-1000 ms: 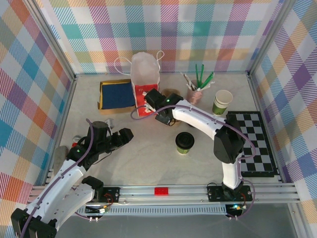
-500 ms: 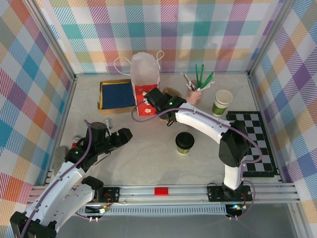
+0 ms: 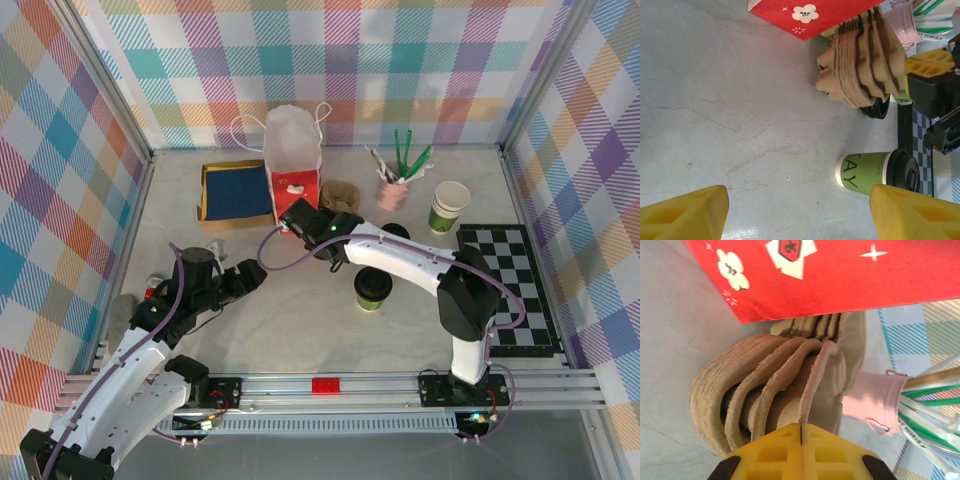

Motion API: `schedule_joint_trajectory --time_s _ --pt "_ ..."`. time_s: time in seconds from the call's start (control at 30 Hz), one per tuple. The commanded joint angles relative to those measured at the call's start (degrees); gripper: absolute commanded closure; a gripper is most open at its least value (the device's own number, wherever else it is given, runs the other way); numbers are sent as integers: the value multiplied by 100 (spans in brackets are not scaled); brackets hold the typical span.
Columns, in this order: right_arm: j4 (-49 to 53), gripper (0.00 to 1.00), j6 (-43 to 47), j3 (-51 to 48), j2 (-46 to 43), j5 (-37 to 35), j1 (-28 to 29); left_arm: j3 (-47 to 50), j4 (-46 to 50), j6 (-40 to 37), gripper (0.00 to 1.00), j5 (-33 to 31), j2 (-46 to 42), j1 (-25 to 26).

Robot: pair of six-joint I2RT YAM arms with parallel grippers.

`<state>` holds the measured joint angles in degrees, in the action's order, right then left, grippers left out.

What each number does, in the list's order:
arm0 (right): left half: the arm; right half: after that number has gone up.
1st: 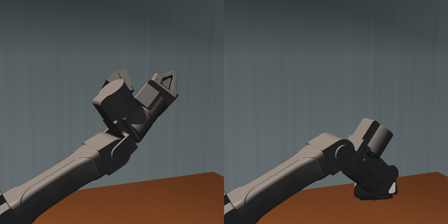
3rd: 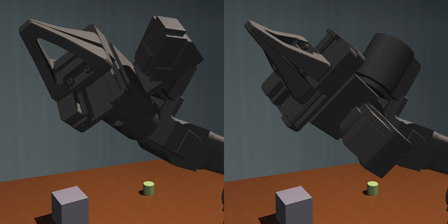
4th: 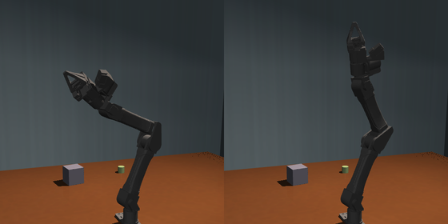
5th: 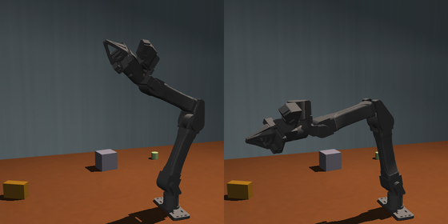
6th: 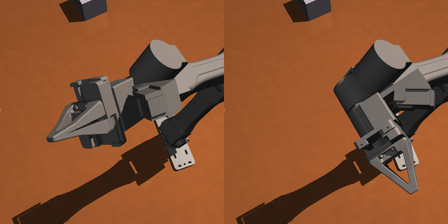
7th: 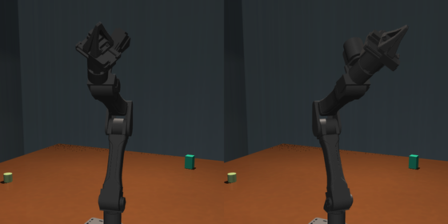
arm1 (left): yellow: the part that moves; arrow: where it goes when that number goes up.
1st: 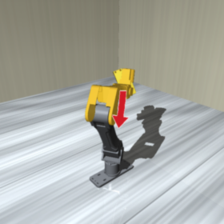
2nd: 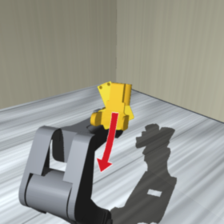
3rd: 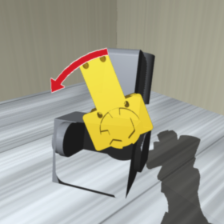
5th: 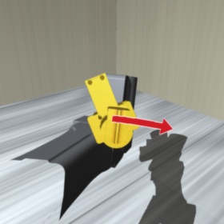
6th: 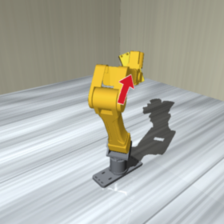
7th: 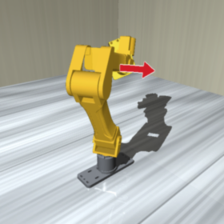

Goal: Pack the takeout coffee

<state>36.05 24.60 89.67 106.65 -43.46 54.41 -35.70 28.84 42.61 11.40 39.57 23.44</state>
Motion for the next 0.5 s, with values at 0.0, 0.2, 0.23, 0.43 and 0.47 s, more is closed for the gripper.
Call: schedule_joint_trajectory --time_s 0.0,0.2,0.23,0.43,0.47 --pt "-95 100 -220 17 -210 158 -27 101 81 19 25 63 -116 -76" --pt "442 100 -716 267 -226 1211 -35 321 -350 31 25 220 -37 -68" --pt "504 100 -811 279 -248 1387 -36 384 -541 81 25 305 -14 -60" --pt "502 100 -992 257 -298 1456 -61 382 -1539 183 25 228 707 346" --pt "480 100 -1001 259 -306 1431 -67 336 -1651 164 25 151 852 427"
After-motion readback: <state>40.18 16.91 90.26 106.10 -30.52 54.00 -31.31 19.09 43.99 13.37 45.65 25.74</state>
